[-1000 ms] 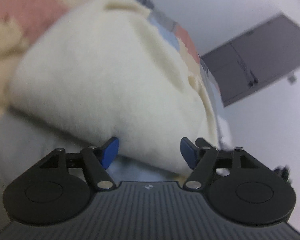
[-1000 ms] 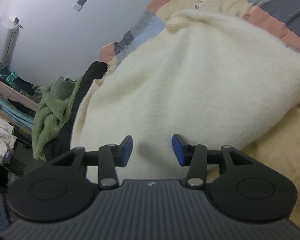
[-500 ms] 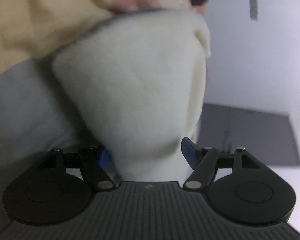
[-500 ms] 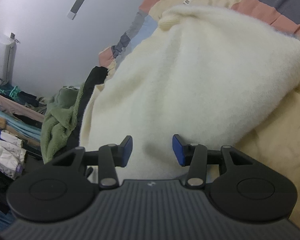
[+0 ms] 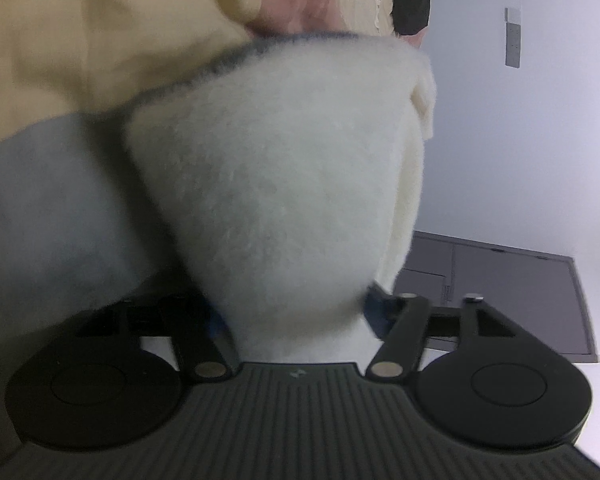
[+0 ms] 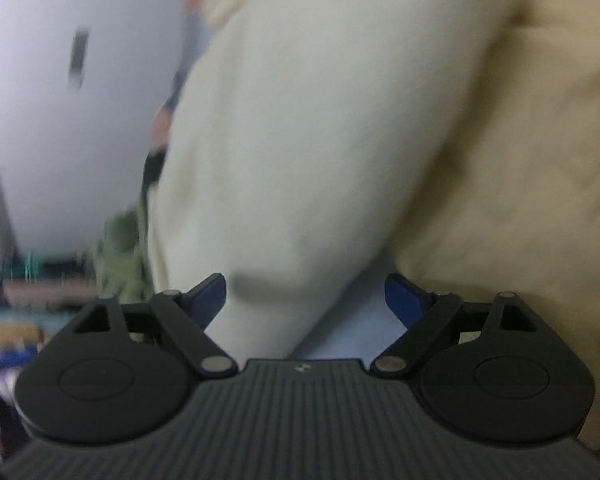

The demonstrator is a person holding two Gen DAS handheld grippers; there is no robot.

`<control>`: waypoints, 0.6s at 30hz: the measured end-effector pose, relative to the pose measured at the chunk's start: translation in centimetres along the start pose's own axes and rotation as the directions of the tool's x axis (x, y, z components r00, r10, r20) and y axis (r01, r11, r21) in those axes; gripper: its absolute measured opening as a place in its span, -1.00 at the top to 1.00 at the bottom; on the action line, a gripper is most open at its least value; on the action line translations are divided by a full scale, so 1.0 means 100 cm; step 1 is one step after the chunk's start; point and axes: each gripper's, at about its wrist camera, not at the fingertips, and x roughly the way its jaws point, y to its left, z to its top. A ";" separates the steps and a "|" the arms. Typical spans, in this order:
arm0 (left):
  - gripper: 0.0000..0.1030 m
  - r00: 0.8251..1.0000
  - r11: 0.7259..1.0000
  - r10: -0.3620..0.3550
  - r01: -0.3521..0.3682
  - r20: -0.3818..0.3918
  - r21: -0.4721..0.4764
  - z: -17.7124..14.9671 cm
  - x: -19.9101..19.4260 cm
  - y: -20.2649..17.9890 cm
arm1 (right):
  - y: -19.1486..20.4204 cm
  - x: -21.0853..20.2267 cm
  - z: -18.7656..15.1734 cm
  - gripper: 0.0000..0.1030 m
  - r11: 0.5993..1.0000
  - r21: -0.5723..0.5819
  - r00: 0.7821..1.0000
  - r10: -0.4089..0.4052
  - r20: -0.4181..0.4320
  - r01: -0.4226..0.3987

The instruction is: Fold large clothes

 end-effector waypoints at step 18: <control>0.45 0.998 0.951 -0.003 -0.015 0.057 0.309 -0.021 -0.052 -0.054 | 0.021 -0.058 0.018 0.35 0.983 -0.181 0.965 0.074 0.251 -0.028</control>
